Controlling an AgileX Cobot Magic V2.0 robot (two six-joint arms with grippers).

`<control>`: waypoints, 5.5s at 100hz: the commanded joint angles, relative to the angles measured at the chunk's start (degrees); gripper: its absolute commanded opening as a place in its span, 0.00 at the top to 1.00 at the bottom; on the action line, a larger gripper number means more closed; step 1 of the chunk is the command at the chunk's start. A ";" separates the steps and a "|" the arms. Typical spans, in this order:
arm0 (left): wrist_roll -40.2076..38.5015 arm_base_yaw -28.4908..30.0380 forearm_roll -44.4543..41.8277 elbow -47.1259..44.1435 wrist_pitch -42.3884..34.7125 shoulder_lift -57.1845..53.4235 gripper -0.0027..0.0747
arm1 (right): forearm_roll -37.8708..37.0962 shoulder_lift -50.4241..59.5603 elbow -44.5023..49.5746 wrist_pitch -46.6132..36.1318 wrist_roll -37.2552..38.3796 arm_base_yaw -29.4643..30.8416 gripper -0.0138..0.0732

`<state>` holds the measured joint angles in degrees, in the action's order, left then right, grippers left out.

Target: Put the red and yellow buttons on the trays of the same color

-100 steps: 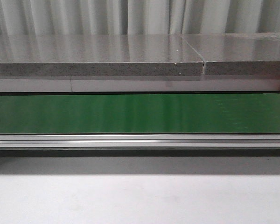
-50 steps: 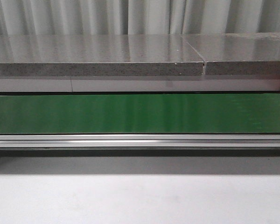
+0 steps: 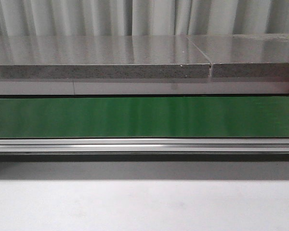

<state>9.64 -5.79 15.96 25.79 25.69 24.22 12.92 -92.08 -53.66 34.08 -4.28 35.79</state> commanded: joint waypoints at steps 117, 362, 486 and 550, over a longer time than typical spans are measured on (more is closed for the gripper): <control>0.04 -0.42 0.91 1.55 -3.70 0.31 0.99 | 2.99 25.08 -1.15 -8.01 -8.85 -24.35 0.13; 0.18 -0.43 0.91 1.51 -1.30 0.42 0.05 | 1.85 47.77 9.52 -4.55 -12.90 -34.62 0.92; -20.64 30.60 -1.70 22.41 -0.49 49.79 0.12 | 1.85 47.77 9.52 -4.55 -12.90 -34.62 0.92; -20.64 30.69 -2.15 28.13 -2.37 66.32 0.12 | 1.85 47.77 9.52 -4.55 -12.90 -34.62 0.92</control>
<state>-11.12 24.83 13.49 52.15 26.81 91.39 14.68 -44.51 -42.47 32.84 -16.45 1.36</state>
